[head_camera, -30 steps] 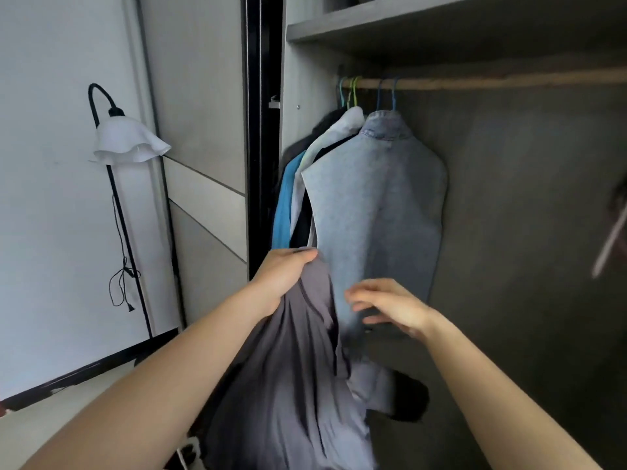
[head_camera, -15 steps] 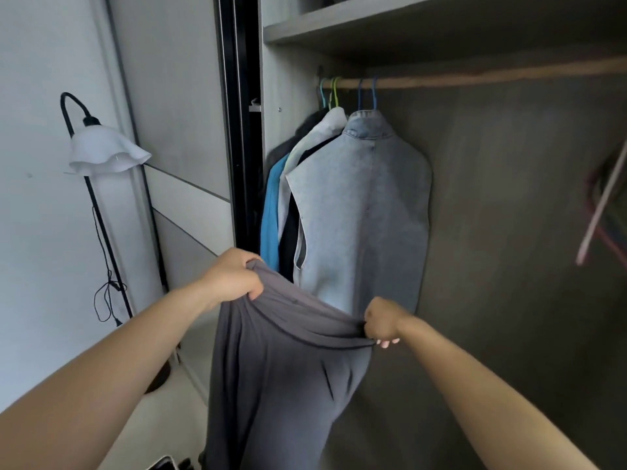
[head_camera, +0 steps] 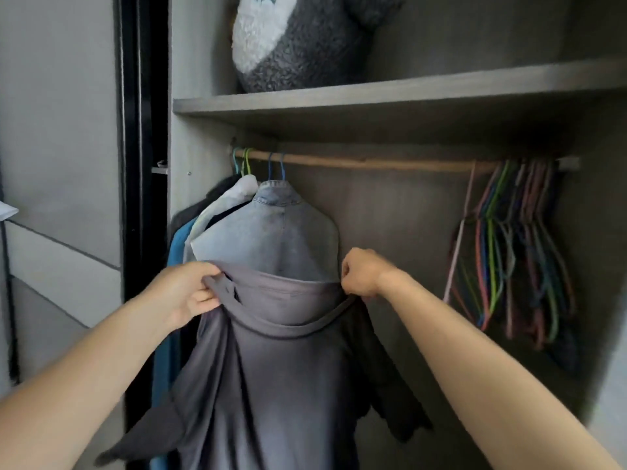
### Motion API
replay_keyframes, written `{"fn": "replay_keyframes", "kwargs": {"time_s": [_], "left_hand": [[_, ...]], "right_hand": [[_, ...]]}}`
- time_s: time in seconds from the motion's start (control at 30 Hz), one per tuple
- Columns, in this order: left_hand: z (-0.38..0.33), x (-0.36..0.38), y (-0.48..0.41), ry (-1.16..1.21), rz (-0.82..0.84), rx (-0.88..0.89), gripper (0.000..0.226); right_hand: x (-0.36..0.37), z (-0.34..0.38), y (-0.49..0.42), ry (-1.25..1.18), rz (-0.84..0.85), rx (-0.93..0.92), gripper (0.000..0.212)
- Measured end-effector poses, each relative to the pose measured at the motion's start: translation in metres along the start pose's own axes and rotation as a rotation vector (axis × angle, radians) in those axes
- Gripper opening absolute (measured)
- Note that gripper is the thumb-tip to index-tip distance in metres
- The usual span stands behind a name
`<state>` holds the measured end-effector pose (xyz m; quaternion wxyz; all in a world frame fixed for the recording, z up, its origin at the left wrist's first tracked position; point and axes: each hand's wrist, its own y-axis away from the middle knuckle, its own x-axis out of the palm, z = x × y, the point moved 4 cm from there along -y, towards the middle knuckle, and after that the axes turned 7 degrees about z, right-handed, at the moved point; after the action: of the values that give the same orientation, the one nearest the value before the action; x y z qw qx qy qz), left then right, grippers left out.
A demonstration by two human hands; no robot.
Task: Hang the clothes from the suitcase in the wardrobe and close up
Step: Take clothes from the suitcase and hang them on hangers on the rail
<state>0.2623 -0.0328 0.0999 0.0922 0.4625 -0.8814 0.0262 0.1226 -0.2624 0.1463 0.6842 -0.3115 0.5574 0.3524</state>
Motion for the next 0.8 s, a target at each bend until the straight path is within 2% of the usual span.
{"fn": "replay_keyframes", "kwargs": {"time_s": [0.07,0.13,0.2,0.27,0.33,0.37,0.47,0.57,0.67,0.8], "left_hand": [[-0.009,0.028,-0.009,0.08,0.038,0.022,0.01],[-0.018,0.052,-0.018,0.117,0.059,0.025,0.012],[-0.024,0.07,-0.025,0.138,0.063,0.031,0.025],[-0.027,0.088,-0.03,0.139,0.078,0.039,0.03],[-0.024,0.1,-0.034,0.127,0.081,0.036,0.028],[-0.02,0.102,-0.037,0.105,0.069,0.028,0.025],[-0.007,0.1,-0.038,0.048,0.038,-0.003,0.025],[0.004,0.089,-0.037,-0.001,0.03,-0.015,0.025],[0.004,0.076,-0.033,-0.023,0.011,-0.015,0.024],[0.002,0.062,-0.03,-0.107,0.003,-0.017,0.02]], "right_hand": [[-0.026,-0.006,-0.006,0.019,-0.018,0.043,0.006],[-0.049,-0.013,-0.008,0.019,0.025,0.086,0.012],[-0.068,-0.019,-0.008,-0.029,0.065,0.121,0.016],[-0.093,-0.033,-0.007,-0.019,-0.085,0.18,0.033],[-0.117,-0.05,-0.002,0.182,-0.356,0.281,0.036],[-0.123,-0.059,0.0,0.295,-0.431,0.348,0.036],[-0.12,-0.082,0.002,0.517,-0.405,0.511,0.038],[-0.111,-0.095,-0.001,0.586,-0.364,0.547,0.04],[-0.111,-0.105,-0.005,0.477,-0.387,0.566,0.04],[-0.118,-0.109,-0.005,0.055,-0.547,0.605,0.034]]}}
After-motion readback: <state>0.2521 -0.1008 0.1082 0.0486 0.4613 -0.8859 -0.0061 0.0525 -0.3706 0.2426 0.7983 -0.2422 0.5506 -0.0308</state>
